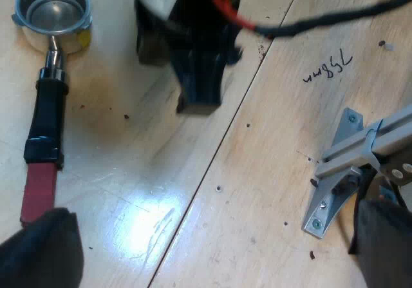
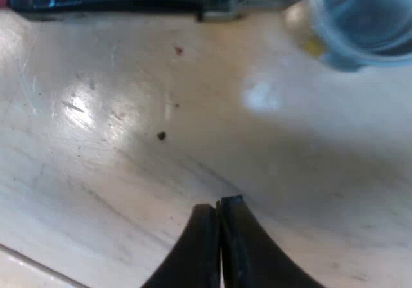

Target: Put the handle in the coffee machine

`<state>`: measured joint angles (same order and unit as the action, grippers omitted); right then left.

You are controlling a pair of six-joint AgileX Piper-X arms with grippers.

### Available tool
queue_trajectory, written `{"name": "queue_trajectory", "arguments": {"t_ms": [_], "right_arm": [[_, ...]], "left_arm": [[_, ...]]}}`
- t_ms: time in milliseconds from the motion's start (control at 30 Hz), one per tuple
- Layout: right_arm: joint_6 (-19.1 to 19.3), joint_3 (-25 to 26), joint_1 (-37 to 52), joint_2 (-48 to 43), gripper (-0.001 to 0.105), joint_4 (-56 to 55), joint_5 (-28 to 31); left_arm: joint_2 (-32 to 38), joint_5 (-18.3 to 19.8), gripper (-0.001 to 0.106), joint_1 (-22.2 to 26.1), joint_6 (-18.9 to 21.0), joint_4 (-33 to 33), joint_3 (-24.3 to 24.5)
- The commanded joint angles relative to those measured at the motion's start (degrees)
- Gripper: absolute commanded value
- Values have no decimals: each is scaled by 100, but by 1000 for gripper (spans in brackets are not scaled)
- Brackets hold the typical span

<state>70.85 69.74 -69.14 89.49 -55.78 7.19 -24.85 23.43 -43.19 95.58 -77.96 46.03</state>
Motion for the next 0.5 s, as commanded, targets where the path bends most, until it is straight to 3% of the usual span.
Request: {"name": "queue_trajectory", "arguments": {"t_ms": [33, 200, 300, 500], "right_arm": [[104, 28, 101, -274, 17, -139, 163], [146, 28, 302, -744, 61, -158, 378], [282, 28, 463, -840, 72, -158, 451], [671, 28, 802, -808, 75, -50, 434]], "left_arm": [[19, -94, 87, -17, 55, 31, 32], [19, -94, 87, -17, 55, 306, 32], [19, -94, 87, -17, 55, 545, 32], [19, -411, 87, -17, 55, 908, 19]]}}
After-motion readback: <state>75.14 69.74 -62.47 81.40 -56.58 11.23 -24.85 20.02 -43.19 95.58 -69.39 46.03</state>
